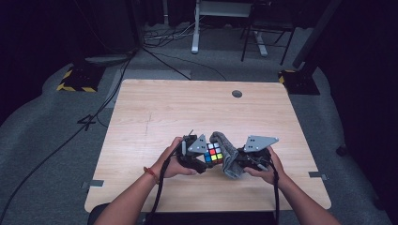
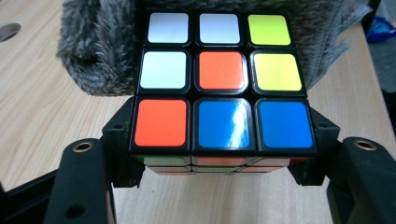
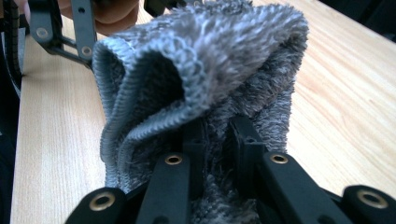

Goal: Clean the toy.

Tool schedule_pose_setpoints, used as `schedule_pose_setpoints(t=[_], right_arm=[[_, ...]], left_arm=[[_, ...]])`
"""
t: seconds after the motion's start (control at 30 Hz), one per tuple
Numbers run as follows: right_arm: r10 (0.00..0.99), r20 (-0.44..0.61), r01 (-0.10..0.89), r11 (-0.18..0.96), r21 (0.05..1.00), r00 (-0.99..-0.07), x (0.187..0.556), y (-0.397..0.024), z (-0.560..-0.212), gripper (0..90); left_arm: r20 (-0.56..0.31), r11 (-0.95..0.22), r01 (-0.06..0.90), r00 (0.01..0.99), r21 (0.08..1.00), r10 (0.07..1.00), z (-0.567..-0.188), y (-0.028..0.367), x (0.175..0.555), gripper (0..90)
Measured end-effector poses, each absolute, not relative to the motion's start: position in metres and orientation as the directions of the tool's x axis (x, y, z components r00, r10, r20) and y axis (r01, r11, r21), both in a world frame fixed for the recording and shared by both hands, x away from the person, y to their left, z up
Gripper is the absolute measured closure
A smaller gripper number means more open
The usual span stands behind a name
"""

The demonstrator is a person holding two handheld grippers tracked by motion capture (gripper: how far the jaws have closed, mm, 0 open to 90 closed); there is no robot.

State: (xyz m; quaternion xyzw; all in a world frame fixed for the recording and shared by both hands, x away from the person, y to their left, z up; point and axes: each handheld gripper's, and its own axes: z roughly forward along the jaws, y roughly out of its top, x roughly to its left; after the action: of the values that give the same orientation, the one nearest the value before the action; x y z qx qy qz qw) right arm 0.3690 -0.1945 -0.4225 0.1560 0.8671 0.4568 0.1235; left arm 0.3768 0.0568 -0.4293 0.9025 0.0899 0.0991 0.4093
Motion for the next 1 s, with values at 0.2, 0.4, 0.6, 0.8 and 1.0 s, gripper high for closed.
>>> schedule_pose_setpoints(t=[0.2,0.4,0.6,0.8,1.0], right_arm=[[0.378,-0.076,0.140,0.512,0.847,-0.923,0.368,-0.191,-0.419,79.3],[0.357,-0.085,0.108,0.488,0.866,-0.930,0.364,-0.187,-0.409,79.3],[0.367,-0.102,0.108,0.510,0.853,-0.925,0.364,-0.188,-0.409,79.2],[0.400,-0.066,0.183,0.552,0.814,-0.914,0.375,-0.199,-0.425,79.2],[0.400,-0.103,0.174,0.597,0.784,-0.911,0.371,-0.200,-0.429,79.1]], left_arm=[[0.101,-0.660,0.092,0.963,0.746,0.249,-0.432,0.054,0.379,33.1],[0.139,-0.694,0.067,0.962,0.717,0.236,-0.434,0.046,0.376,33.3],[0.154,-0.687,0.047,0.961,0.725,0.228,-0.432,0.049,0.374,33.7],[0.149,-0.662,0.048,0.960,0.748,0.238,-0.426,0.053,0.373,33.8],[0.159,-0.658,0.039,0.958,0.752,0.238,-0.422,0.055,0.371,33.8]])
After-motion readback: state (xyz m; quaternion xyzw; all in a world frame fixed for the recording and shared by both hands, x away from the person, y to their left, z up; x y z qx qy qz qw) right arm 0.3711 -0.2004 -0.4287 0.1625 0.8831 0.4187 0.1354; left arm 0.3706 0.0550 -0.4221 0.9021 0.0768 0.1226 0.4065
